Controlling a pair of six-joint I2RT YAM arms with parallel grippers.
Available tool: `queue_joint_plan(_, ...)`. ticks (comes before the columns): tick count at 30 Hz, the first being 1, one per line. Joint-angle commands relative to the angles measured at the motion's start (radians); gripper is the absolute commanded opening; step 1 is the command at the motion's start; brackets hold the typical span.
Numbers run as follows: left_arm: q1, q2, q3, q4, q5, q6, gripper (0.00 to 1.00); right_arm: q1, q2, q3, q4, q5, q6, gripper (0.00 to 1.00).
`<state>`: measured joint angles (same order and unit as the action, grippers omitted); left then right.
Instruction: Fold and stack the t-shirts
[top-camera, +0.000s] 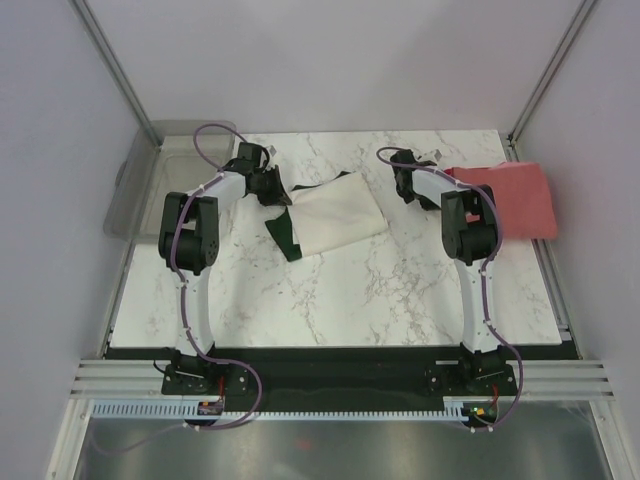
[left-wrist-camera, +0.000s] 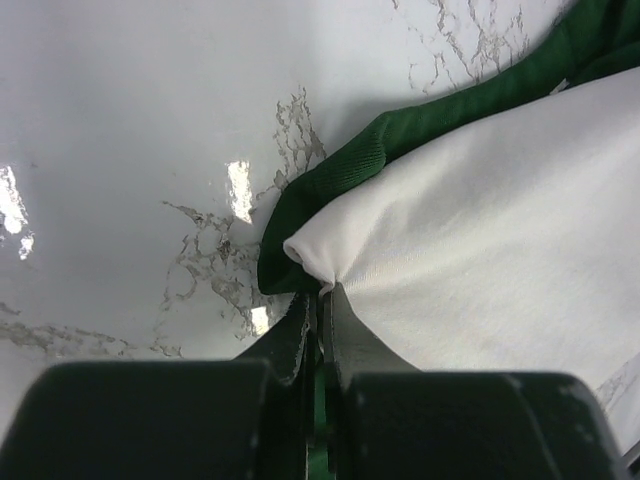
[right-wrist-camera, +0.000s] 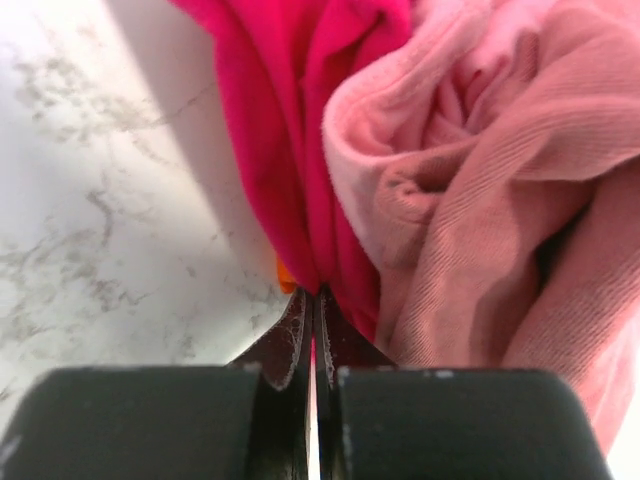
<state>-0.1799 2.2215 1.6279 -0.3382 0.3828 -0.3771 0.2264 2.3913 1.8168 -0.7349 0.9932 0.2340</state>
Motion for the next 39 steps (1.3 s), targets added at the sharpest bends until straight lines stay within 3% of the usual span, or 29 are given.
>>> queue_joint_plan(1, 0.011, -0.056, -0.016, -0.015, -0.045, 0.056, 0.02, 0.021, -0.041, 0.029, -0.024, -0.092, 0.024, 0.00)
queue_joint_plan(16, 0.020, -0.063, -0.020, -0.027, -0.047, 0.060, 0.02, 0.128, -0.124, 0.078, -0.021, -0.406, 0.090, 0.00)
queue_joint_plan(17, 0.020, -0.065, -0.020, -0.027, -0.048, 0.058, 0.02, 0.136, -0.124, 0.093, -0.021, -0.412, 0.088, 0.05)
queue_joint_plan(18, 0.020, -0.065, -0.020, -0.027, -0.050, 0.060, 0.02, 0.137, -0.129, 0.099, -0.021, -0.430, 0.090, 0.21)
queue_joint_plan(21, 0.020, -0.068, -0.017, -0.028, -0.047, 0.058, 0.02, 0.140, -0.152, 0.114, -0.015, -0.482, 0.087, 0.39)
queue_joint_plan(30, 0.019, -0.075, -0.008, -0.035, -0.028, 0.038, 0.02, 0.146, -0.248, 0.223, -0.009, -0.544, 0.027, 0.60)
queue_joint_plan(35, 0.020, -0.065, 0.001, -0.039, -0.041, 0.043, 0.02, 0.145, -0.302, 0.138, 0.129, -0.729, -0.013, 0.86)
queue_joint_plan(39, 0.020, -0.046, 0.033, -0.059, -0.048, 0.043, 0.02, 0.139, -0.255, 0.156, 0.163, -0.908, -0.022, 0.93)
